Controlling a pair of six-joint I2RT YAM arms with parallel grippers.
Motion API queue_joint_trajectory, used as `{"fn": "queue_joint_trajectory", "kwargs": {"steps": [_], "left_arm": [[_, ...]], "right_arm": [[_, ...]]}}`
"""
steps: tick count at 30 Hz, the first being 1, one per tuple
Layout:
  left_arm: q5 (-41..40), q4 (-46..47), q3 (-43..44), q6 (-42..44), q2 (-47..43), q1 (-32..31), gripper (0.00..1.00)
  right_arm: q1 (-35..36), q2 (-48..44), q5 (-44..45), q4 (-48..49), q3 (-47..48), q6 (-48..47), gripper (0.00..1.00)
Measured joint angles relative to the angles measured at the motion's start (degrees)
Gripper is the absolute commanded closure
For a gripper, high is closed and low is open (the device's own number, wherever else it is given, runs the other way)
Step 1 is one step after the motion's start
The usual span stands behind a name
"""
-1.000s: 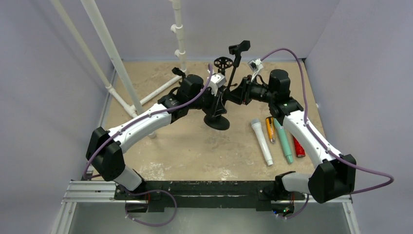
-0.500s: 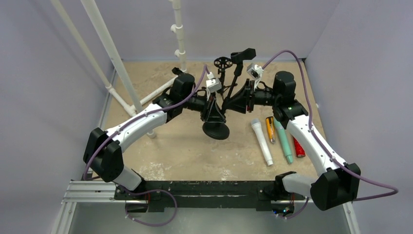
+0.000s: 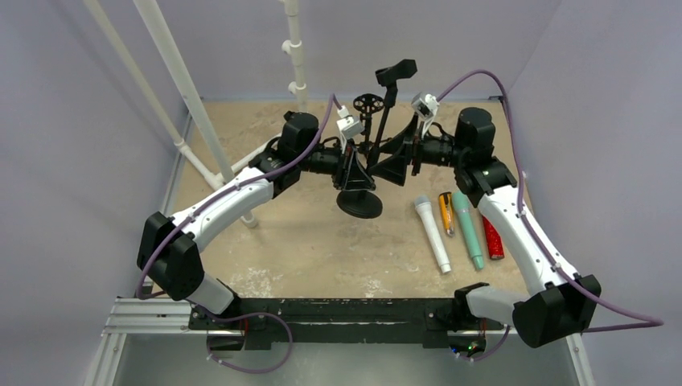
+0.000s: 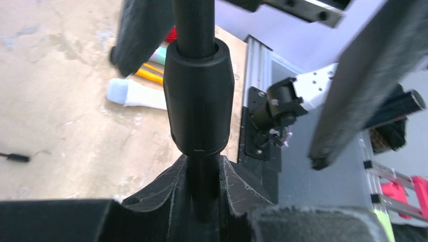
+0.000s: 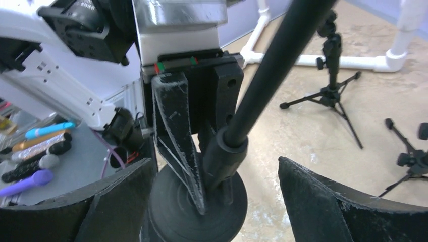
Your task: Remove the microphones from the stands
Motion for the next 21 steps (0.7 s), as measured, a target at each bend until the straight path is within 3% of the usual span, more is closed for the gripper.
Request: {"fn": "queue_joint_trajectory", "kwargs": {"steps": [6, 11, 21], "left_arm": [[-11.7, -4.4, 1.0, 2.1, 0.0, -1.4, 1.00], [-23.4, -8.5, 1.3, 3.5, 0.0, -6.1, 1.00], [-35.4, -13.2, 4.9, 4.2, 0.0, -9.2, 1.00]], "right_arm": [[-0.1, -0.3, 6.8, -2.2, 3.5, 1.4, 0.12], [-0.8, 0.4, 10.9, -2.8, 3.6, 3.5, 0.18], [-1.4, 0.6, 13.8, -1.9, -0.5, 7.6, 0.31]]}}
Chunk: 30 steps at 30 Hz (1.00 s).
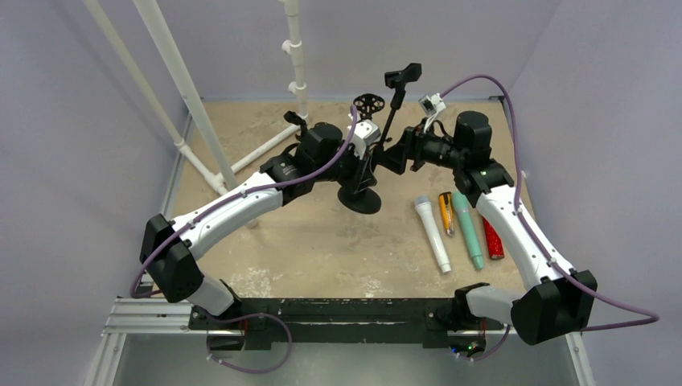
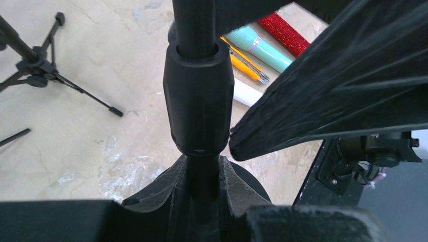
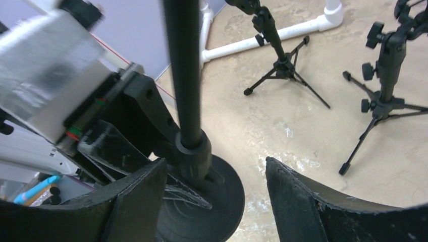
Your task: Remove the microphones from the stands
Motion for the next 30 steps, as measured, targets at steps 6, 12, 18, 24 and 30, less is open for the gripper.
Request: {"fn": "queue_joint_trajectory", "kwargs": {"steps": [6, 12, 18, 24, 30], "left_arm": [[-3.7, -0.8, 1.4, 1.4, 0.1, -1.3, 1.00], [-4.9, -1.3, 1.7, 2.2, 0.6, -2.1, 1.00], [-5.3, -1.4, 1.7, 2.6, 1.1, -2.4, 1.00], [-3.2, -1.2, 1.5, 2.9, 1.1, -2.0, 1.00], [12.6, 6.7, -5.2, 2.9, -2.9, 1.3, 1.00]], "right_arm": [[0.0, 0.5, -0.7, 2.0, -2.5, 2.7, 0.41], [0.0, 0.6, -1.7, 4.3, -2.5, 3.7, 0.55], [0.1, 0.6, -3.2, 5.6, -2.9, 4.6, 0.92], [0.0, 0.3, -3.8, 6.6, -3.5, 4.0, 1.00], [0.0, -1.7, -10.8, 6.4, -3.7, -1.1, 1.00]]}}
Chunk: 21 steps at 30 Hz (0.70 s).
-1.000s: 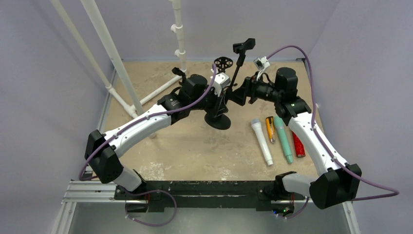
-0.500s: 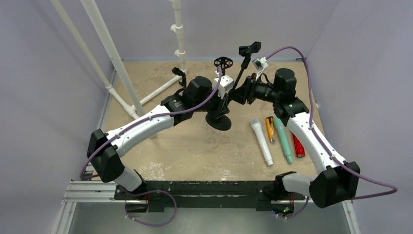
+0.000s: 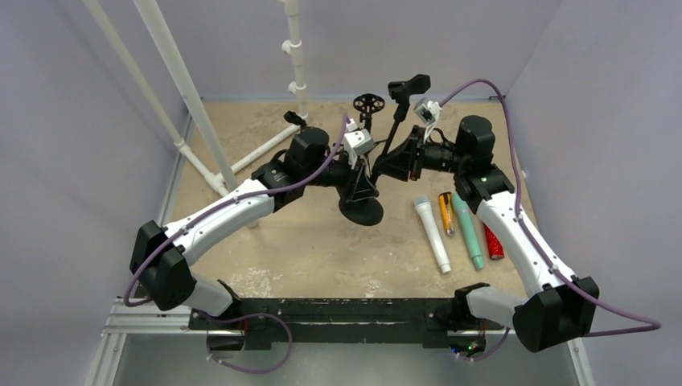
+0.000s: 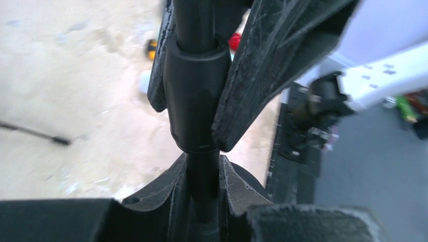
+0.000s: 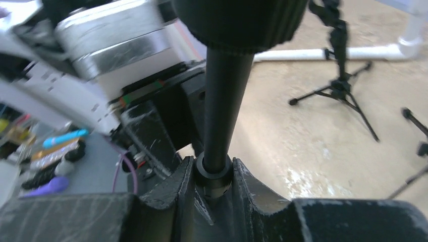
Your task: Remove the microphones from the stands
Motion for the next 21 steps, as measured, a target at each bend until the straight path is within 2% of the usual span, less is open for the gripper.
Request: {"fn": "queue_joint_trajectory", "kwargs": {"steps": [3, 4, 8, 11, 13, 16, 21], "left_arm": [[10.3, 4.6, -3.1, -2.3, -2.0, 1.8, 1.00], [14.0, 6.3, -3.9, -3.5, -2.3, 2.4, 1.00], [25.3, 14.3, -5.7, -11.6, -2.4, 4.2, 1.00], [29.0, 19.0, -5.9, -18.3, -2.3, 4.9, 1.00], [29.3, 19.9, -5.9, -19.5, -2.3, 4.9, 1.00], [26.8, 16.2, -4.9, -17.9, -2.4, 4.8, 1.00], [15.0, 6.9, -1.6, -12.7, -4.3, 3.6, 1.00]], "right_arm": [[0.1, -0.9, -6.3, 1.3, 0.0, -1.9, 1.00], [0.1, -0.9, -8.9, 1.7, 0.2, -2.2, 0.95], [0.1, 1.8, -17.4, 1.0, 4.3, -2.5, 0.59], [0.1, 3.0, -19.4, 0.5, 6.6, -3.6, 0.47], [-0.1, 2.8, -18.6, -0.3, 6.8, -4.2, 0.42], [-0.2, 2.3, -15.2, -3.3, 7.1, -5.1, 0.34], [-0.5, 1.5, -7.7, -9.1, 8.8, -6.5, 0.23]]}}
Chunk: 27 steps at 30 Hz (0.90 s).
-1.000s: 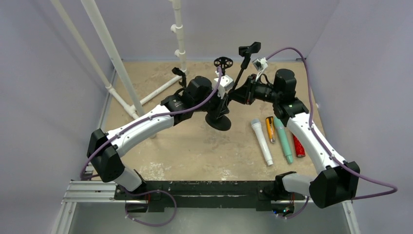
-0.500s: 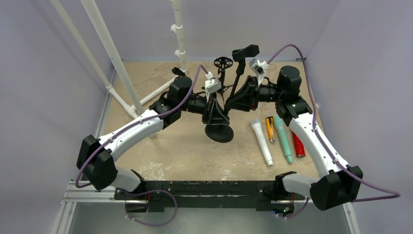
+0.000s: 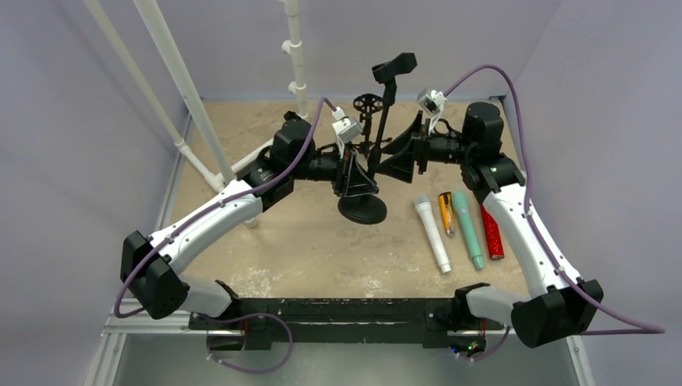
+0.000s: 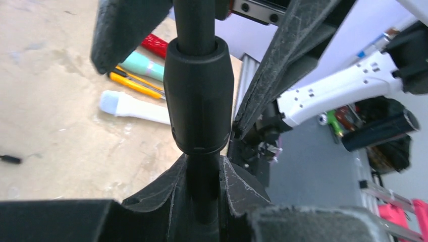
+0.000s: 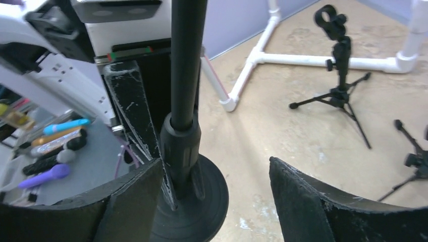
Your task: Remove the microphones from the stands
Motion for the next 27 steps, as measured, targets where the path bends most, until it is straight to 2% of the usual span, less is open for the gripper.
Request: {"fn": "queue_joint_trajectory", "kwargs": {"steps": [5, 11, 20, 27], "left_arm": [[-10.0, -6.1, 3.4, 3.3, -0.9, -1.9, 1.00], [-18.4, -11.7, 6.3, 6.2, -0.1, -4.7, 1.00], [-26.5, -16.5, 9.6, 8.7, 4.0, -6.8, 1.00], [-28.3, -17.9, 11.2, 9.3, 6.0, -8.1, 1.00]], "right_arm": [[0.0, -2.0, 6.0, -2.4, 2.0, 0.3, 0.20], [-0.1, -2.0, 8.4, -2.1, 2.5, 3.3, 0.21], [-0.1, -1.6, 10.3, 2.7, 0.7, 8.8, 0.48], [-0.1, -0.8, 10.8, 6.3, -4.6, 11.9, 0.62]]}}
